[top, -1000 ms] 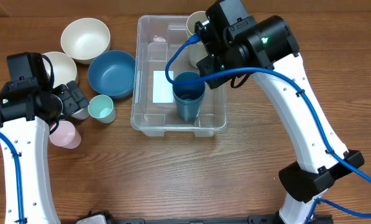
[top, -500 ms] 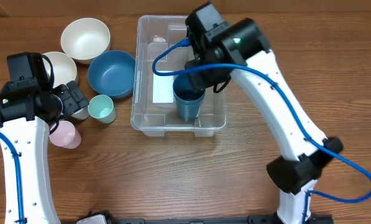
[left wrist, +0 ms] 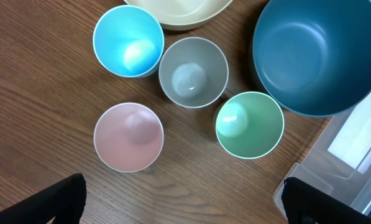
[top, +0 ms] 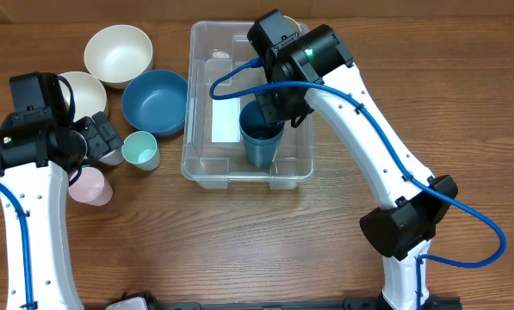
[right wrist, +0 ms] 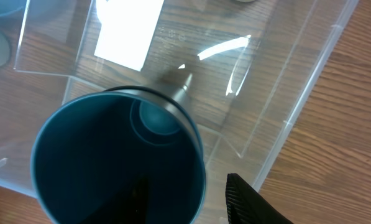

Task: Pack container
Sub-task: 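Push the stacked blue cups to the container's back-left corner with the right gripper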

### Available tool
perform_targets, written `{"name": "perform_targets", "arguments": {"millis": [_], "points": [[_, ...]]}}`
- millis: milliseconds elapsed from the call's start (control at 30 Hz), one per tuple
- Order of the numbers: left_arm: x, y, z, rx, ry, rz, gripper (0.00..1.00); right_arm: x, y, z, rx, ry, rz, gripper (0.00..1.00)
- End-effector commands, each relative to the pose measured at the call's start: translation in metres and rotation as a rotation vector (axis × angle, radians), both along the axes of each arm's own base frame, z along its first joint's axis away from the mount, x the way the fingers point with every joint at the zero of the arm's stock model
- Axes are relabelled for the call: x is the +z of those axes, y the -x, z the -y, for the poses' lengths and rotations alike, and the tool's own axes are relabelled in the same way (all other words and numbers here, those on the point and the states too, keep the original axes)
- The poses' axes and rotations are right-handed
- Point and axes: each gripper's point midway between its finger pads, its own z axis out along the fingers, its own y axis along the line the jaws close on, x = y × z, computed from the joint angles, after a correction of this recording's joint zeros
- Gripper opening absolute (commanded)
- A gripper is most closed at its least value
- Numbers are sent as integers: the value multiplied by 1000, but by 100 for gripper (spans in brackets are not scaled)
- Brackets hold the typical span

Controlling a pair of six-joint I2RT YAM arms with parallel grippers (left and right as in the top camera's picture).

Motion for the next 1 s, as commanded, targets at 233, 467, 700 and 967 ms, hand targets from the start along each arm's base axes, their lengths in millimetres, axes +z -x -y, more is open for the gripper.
{"name": "perform_targets", "arguments": {"millis": [233, 467, 700, 967], "points": [[7, -4, -1, 13, 8, 25, 100, 86, 46, -8, 259, -67, 174, 42], [7, -4, -1, 13, 8, 25, 100, 57, 86, -48, 523, -67, 75, 43], [7, -4, -1, 13, 8, 25, 100, 9, 75, -61, 579, -35, 53, 47], [7, -4, -1, 13, 8, 25, 100, -2, 67, -69, 604, -41, 79, 47]]}}
